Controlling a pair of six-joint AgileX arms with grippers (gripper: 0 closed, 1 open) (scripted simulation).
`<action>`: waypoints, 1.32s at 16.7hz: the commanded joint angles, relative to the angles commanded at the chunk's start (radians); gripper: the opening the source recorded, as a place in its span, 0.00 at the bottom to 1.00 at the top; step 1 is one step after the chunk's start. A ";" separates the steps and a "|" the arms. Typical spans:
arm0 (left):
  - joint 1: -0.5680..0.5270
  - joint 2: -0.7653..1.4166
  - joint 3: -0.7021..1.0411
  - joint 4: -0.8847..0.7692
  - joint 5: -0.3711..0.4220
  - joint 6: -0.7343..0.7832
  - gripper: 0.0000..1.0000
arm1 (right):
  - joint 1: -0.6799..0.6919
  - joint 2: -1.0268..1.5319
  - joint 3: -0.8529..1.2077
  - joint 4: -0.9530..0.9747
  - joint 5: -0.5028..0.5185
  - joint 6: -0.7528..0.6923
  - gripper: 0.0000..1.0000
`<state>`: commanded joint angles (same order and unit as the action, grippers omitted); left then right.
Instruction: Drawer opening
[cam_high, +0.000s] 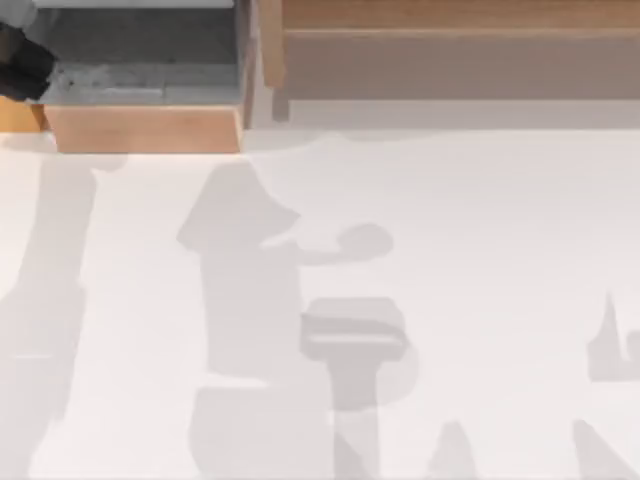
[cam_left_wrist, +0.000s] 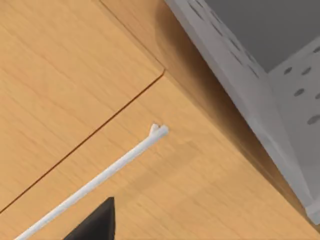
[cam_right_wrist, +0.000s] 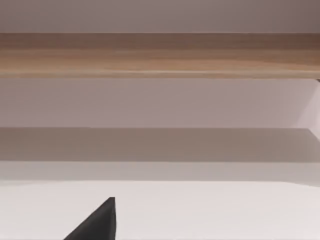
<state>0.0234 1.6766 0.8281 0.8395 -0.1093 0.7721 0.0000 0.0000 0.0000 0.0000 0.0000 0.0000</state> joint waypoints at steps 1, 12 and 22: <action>0.062 0.068 0.025 0.036 0.060 0.099 1.00 | 0.000 0.000 0.000 0.000 0.000 0.000 1.00; 0.393 0.593 0.266 0.328 0.562 0.800 1.00 | 0.000 0.000 0.000 0.000 0.000 0.000 1.00; 0.383 0.627 0.322 0.309 0.562 0.813 1.00 | 0.000 0.000 0.000 0.000 0.000 0.000 1.00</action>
<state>0.4060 2.3041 1.1503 1.1482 0.4525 1.5846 0.0000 0.0000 0.0000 0.0000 0.0000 0.0000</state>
